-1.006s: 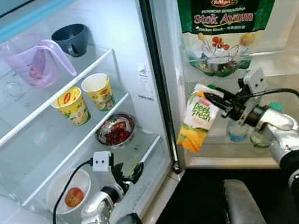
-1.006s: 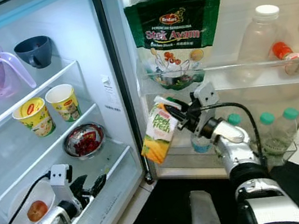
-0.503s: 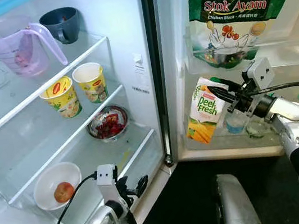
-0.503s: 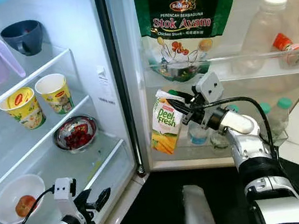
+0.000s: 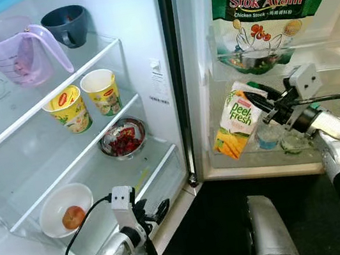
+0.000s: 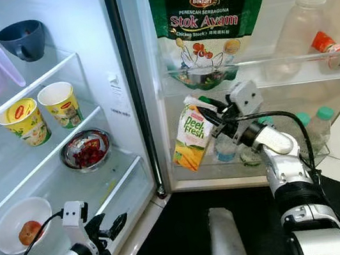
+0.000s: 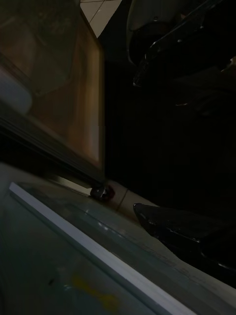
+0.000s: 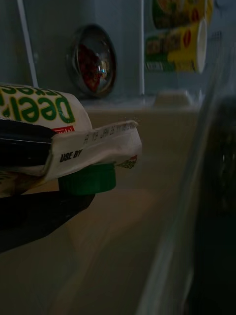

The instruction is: Restocking fridge

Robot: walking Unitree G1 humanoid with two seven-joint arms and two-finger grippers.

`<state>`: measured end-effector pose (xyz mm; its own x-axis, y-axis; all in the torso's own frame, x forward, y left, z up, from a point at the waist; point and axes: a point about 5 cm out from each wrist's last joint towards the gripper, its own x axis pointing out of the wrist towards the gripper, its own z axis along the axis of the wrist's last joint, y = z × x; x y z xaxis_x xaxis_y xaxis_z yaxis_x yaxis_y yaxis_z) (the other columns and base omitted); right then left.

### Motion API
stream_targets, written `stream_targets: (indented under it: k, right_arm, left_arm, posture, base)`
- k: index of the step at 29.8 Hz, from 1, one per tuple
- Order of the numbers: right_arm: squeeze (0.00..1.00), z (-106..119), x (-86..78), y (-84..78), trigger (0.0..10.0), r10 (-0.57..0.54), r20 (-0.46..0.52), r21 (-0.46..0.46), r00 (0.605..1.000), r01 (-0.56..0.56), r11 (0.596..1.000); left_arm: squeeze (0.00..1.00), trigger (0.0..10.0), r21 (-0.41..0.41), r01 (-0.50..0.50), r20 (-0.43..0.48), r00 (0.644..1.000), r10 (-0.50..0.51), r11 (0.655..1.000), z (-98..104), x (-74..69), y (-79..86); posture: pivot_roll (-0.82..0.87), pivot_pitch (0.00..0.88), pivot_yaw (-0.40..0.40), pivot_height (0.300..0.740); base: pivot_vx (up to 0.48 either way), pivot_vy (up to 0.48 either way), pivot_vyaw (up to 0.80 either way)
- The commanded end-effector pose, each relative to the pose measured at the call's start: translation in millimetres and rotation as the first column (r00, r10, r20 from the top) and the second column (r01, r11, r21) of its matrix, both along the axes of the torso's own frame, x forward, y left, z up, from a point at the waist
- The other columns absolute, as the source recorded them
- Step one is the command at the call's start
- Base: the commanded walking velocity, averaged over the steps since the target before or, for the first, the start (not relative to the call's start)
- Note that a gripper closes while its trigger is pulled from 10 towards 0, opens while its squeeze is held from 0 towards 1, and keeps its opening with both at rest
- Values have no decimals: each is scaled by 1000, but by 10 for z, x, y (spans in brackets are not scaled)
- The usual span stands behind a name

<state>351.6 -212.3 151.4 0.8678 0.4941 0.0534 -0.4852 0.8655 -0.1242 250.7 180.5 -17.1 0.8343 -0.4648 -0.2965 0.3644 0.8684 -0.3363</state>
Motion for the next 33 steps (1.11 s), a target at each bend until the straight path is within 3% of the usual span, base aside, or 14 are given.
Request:
stream_targets:
  k: [1, 3, 14, 23, 25, 33]
  right_arm:
    - [0, -276, -62, 53, 10000, -24, -85, -56, 996, 19, 998]
    - [0, -405, -84, 116, 10000, -41, -112, -84, 993, 32, 996]
    - [0, -556, -123, 202, 10000, -61, -147, -147, 987, 40, 988]
    - [0, -627, -145, 277, 10000, -11, -138, -300, 990, -31, 953]
    - [0, -623, -143, 285, 10000, -8, -136, -300, 991, -34, 953]
    - [0, -300, -51, 244, 10000, 16, -66, -106, 998, -23, 994]
  left_arm:
    - [0, 10000, 16, -13, -6, 1000, 13, 1000, -26, -63, 97]
    - [0, 10000, 14, -13, -4, 1000, 13, 1000, -31, -81, 104]
    - [0, 10000, 12, 13, 0, 1000, -13, 1000, -49, -133, 94]
    - [0, 10000, -1, 35, 37, 999, -35, 999, -1, -87, 20]
    - [0, 10000, -2, 38, 43, 998, -38, 999, 7, -81, 14]
    - [0, 10000, 10, 32, 54, 998, -33, 999, 47, -28, 17]
  posture:
    - [-55, 172, 26, 456]
    - [-52, 186, 35, 456]
    - [-50, 213, 41, 456]
    - [-58, 239, 36, 456]
    - [-58, 243, 36, 456]
    - [-63, 248, 33, 456]
  base:
    - [0, 0, 0]
    - [0, 0, 0]
    - [0, 0, 0]
    - [0, 0, 0]
    - [0, 0, 0]
    - [0, 0, 0]
